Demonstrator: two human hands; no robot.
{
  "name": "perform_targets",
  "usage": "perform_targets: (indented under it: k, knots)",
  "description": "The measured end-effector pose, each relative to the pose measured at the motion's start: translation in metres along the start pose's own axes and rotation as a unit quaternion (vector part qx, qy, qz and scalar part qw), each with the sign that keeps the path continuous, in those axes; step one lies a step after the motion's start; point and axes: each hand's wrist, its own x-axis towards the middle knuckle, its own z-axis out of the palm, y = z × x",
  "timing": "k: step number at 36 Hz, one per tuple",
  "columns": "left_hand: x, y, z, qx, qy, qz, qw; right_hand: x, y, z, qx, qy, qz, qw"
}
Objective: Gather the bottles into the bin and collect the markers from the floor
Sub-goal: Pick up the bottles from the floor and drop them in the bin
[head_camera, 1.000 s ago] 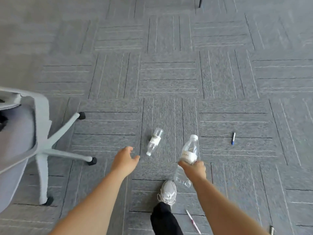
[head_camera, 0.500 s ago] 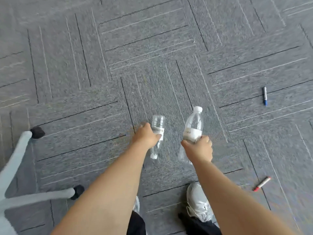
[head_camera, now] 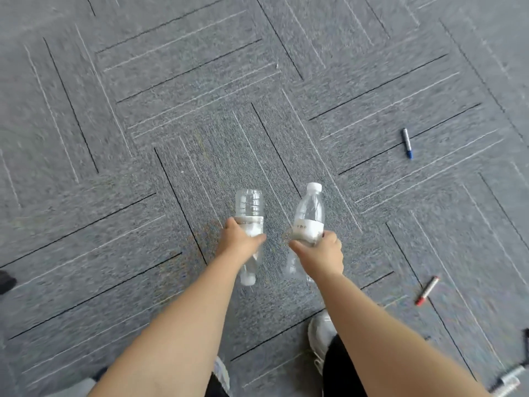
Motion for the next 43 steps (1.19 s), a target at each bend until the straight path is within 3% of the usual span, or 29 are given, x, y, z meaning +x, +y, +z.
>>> perform_targets:
  k: [6, 14, 22, 27, 33, 43]
  knots:
    - [-0.117, 0.065, -0.077, -0.06, -0.02, 0.042, 0.997, -0.086, -0.019, -0.107, 0.081, -0.003, 0.004, 0.997]
    - [-0.313, 0.165, -0.173, -0.054, -0.028, 0.119, 0.991, -0.214, -0.029, -0.283, 0.147, 0.046, -0.018, 0.988]
    - [-0.475, 0.245, -0.188, 0.023, -0.084, 0.289, 0.953, -0.352, 0.02, -0.415, 0.247, 0.136, -0.043, 0.958]
    - [-0.578, 0.288, -0.152, 0.088, -0.125, 0.389, 0.909, -0.413, 0.099, -0.479, 0.299, 0.231, -0.004, 0.926]
    - [-0.702, 0.314, -0.062, 0.158, -0.221, 0.486, 0.83, -0.493, 0.219, -0.537, 0.404, 0.334, 0.056, 0.85]
    - [-0.878, 0.286, 0.13, 0.256, -0.344, 0.565, 0.705, -0.585, 0.421, -0.563, 0.493, 0.431, 0.164, 0.737]
